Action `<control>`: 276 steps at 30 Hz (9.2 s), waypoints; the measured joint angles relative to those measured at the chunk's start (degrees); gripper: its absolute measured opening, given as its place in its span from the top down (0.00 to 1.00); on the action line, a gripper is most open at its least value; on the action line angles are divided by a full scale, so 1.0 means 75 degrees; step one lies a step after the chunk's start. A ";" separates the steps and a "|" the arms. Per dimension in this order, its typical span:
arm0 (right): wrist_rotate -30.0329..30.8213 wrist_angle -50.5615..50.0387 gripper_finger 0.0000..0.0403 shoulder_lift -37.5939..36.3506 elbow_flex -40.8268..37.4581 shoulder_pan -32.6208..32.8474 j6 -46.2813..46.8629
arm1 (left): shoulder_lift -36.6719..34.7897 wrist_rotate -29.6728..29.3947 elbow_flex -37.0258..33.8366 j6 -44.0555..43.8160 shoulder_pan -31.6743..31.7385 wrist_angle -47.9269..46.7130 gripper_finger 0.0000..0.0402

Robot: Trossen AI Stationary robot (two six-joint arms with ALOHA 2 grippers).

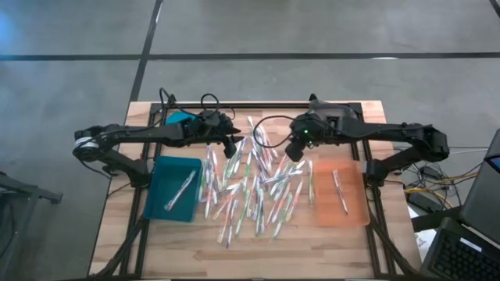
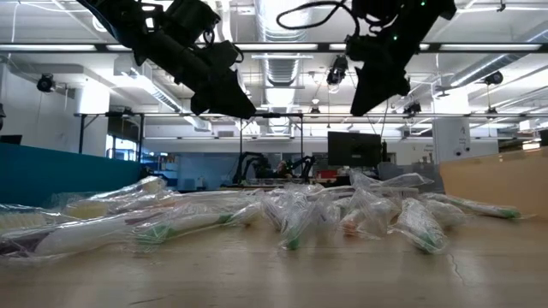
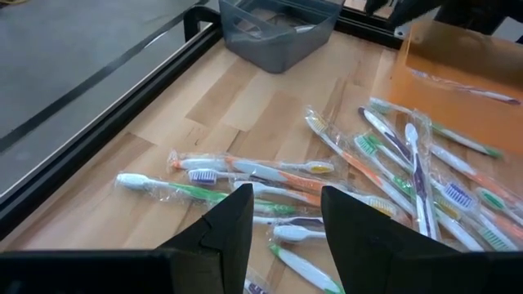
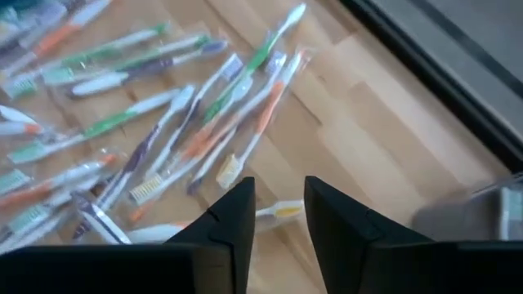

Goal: Pick & Place Toothbrushes
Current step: Put the green toothbrush into the black bin

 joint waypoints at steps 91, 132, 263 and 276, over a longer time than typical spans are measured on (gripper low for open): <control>-0.1755 0.0564 0.82 0.6301 0.3838 -0.1451 -0.0059 | -0.1105 -0.0157 0.0364 -0.0131 0.0000 0.0023 0.62; -0.1757 0.0675 0.66 0.6126 0.4111 -0.1456 -0.0389 | -0.1119 -0.0166 0.0370 -0.0090 0.0000 -0.0035 0.62; -0.1752 0.1528 0.60 0.5553 0.2982 -0.1413 -0.1362 | -0.1119 -0.0179 0.0245 -0.0064 0.0003 -0.0438 0.62; -0.1727 0.1546 0.80 0.5957 0.2996 -0.1416 -0.1251 | -0.1109 -0.0160 0.0245 -0.0067 0.0006 -0.0452 0.62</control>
